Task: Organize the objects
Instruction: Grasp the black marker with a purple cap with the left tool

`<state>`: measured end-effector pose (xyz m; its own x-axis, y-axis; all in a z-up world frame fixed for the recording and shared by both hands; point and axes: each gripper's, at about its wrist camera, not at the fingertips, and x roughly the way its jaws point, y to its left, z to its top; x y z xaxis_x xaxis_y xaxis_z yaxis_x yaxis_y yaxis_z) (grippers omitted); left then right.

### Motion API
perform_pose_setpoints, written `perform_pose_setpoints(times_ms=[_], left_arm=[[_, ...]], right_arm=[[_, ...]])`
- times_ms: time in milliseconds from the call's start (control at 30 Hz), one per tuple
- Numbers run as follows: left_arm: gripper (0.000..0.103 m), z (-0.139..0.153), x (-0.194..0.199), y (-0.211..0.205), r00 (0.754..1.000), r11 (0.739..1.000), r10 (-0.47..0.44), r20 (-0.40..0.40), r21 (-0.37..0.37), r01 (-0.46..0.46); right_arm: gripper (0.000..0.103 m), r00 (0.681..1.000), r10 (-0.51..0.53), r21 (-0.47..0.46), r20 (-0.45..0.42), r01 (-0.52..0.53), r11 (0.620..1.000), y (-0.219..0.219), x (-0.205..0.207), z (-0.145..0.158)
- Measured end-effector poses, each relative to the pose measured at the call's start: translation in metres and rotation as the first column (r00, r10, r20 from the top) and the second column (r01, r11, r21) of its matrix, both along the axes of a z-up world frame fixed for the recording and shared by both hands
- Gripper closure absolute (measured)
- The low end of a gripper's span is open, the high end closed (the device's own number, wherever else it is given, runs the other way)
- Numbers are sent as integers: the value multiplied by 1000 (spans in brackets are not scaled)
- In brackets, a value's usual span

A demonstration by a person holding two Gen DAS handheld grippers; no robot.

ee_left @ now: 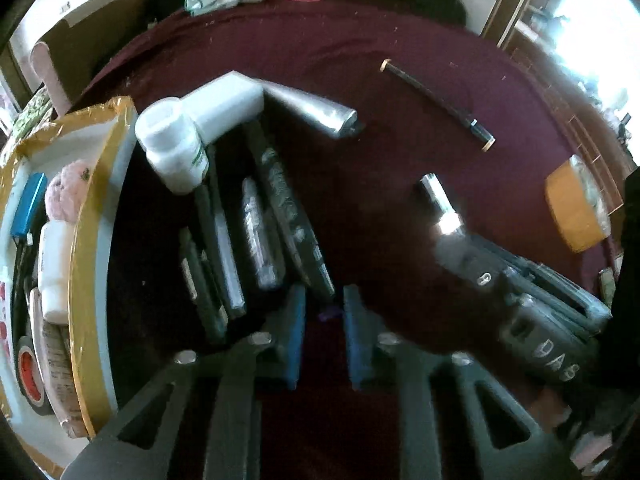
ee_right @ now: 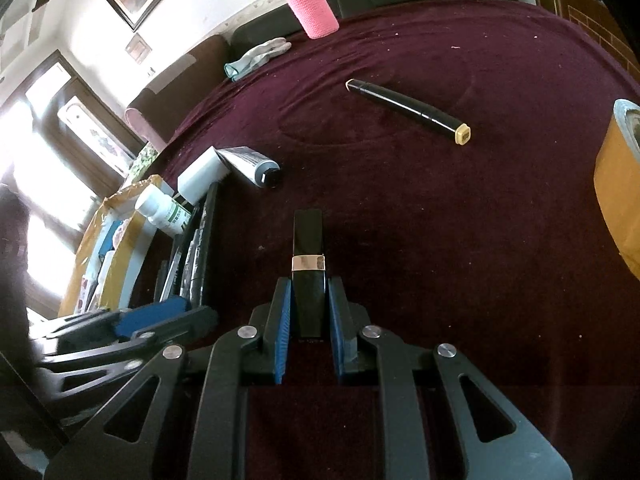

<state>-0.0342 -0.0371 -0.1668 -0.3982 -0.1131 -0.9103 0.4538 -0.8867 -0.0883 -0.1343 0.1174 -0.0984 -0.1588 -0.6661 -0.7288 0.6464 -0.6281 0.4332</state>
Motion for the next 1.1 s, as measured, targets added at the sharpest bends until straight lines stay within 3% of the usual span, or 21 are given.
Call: perform_pose_setpoints(times_ms=[67, 333, 533, 600, 667, 967, 1033, 1100], left_arm=[[92, 3, 11, 4, 1000, 1000, -14, 10, -20, 14], [92, 19, 67, 27, 993, 994, -107, 54, 29, 106], [89, 20, 64, 32, 991, 993, -122, 54, 3, 122], [75, 21, 60, 31, 992, 993, -117, 37, 5, 117], [72, 20, 52, 28, 993, 994, -113, 22, 2, 113], [72, 8, 25, 14, 997, 996, -80, -1, -44, 80], [76, 8, 27, 16, 997, 994, -80, -3, -70, 80], [88, 8, 33, 14, 997, 992, -75, -4, -99, 74]], right_arm=[[88, 1000, -1, 1, -3, 1, 1000, 0, 0, 0], [88, 1000, 3, 3, -3, -3, 1000, 1, -1, -1], [87, 1000, 6, 4, -5, -6, 1000, 1, 1, -1], [86, 1000, 12, -1, -3, -12, 1000, 1, 2, -1], [86, 1000, 18, -3, -2, -18, 1000, 1, 2, -1], [86, 1000, 17, -6, 0, -17, 1000, 1, 2, -1], [86, 1000, 22, 4, -12, -22, 1000, -1, 4, 0], [86, 999, 28, 19, -31, -27, 999, -3, 6, 1]])
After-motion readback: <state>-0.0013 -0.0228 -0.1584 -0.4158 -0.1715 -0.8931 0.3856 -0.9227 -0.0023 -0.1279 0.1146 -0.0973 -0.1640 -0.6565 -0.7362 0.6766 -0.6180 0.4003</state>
